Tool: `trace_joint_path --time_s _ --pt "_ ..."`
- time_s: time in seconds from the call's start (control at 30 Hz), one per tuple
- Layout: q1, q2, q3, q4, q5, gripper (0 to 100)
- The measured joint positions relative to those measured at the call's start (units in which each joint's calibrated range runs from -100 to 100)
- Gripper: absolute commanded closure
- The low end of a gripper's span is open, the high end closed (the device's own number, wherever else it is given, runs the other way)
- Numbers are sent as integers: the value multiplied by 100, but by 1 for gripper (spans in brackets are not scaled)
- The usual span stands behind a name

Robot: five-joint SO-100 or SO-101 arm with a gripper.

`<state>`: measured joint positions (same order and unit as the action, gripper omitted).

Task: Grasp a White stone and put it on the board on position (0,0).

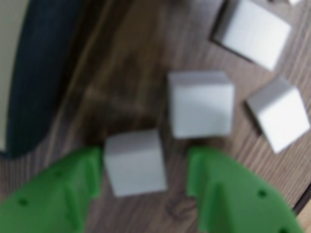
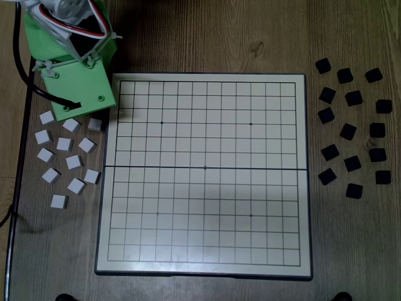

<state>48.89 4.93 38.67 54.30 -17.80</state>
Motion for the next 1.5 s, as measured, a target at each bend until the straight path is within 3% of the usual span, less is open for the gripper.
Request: trace_joint_path --time_s 0.33,1.5 --pt "86 9 72 -151 -24 93" --pt "183 -429 653 -873 -112 94"
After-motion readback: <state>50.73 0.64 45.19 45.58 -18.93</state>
